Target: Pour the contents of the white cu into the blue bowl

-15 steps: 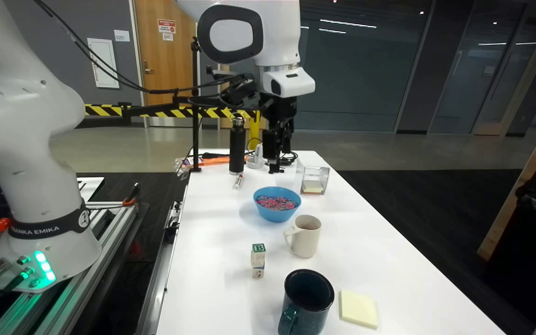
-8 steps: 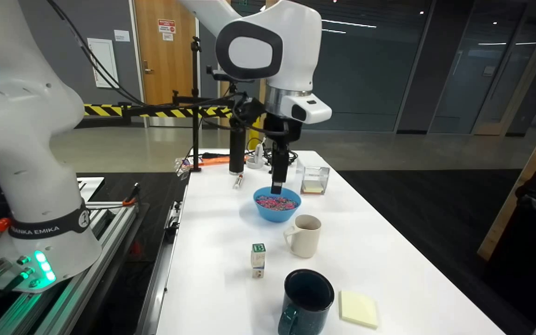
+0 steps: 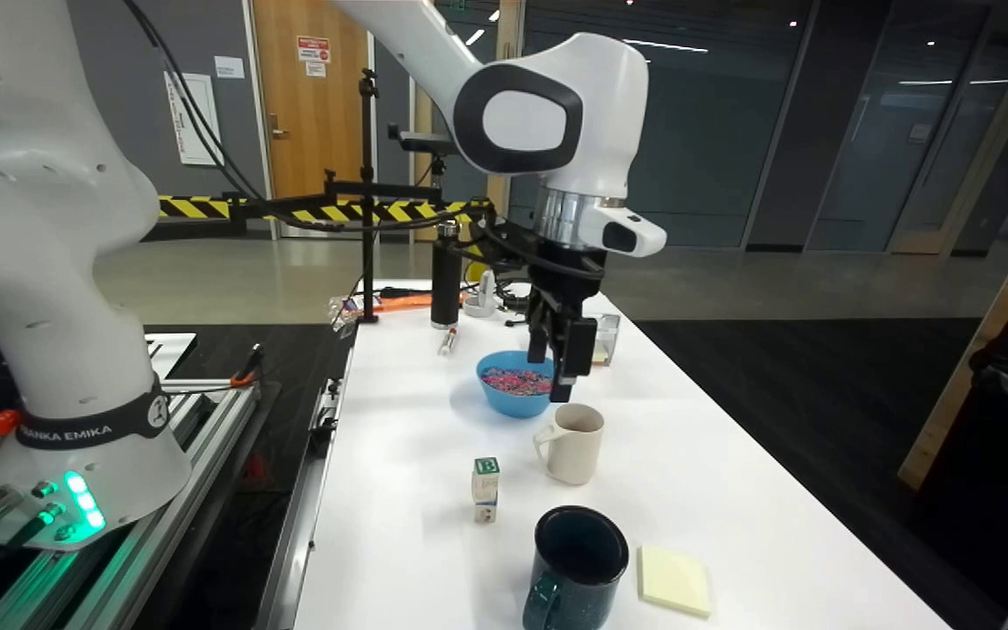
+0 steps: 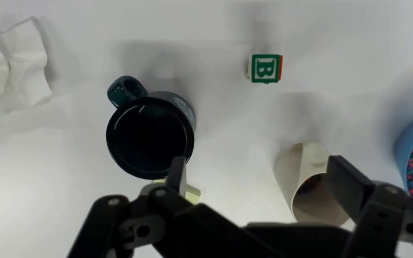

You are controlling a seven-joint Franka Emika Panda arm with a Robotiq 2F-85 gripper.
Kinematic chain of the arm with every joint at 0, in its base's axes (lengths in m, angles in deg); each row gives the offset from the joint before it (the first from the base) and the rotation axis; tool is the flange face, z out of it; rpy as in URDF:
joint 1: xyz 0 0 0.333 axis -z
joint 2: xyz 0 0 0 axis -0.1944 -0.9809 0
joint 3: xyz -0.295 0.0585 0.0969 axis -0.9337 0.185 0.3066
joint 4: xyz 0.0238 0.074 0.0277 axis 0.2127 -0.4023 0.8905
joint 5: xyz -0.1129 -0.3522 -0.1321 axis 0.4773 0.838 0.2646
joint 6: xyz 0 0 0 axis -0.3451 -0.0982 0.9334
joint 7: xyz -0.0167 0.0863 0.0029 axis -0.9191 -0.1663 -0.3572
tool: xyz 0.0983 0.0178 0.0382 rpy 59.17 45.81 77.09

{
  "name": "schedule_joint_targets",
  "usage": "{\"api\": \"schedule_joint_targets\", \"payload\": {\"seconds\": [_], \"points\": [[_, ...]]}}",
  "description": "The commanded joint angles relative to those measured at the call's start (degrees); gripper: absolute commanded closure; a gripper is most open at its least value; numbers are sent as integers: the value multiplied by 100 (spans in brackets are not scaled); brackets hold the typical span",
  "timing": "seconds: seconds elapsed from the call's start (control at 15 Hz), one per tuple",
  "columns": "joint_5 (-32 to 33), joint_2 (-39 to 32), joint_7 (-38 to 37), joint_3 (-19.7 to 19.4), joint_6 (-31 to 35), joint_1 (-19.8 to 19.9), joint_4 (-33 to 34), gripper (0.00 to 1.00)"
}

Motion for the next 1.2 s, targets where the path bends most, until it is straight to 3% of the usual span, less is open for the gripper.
{"api": "schedule_joint_targets", "payload": {"seconds": [0.0,0.67,1.13], "points": [[230,-253,74,-32,352,-32,276,0],[-166,-793,-105,-34,1581,-7,227,0],[-555,-1109,-22,67,1714,-14,370,0]]}}
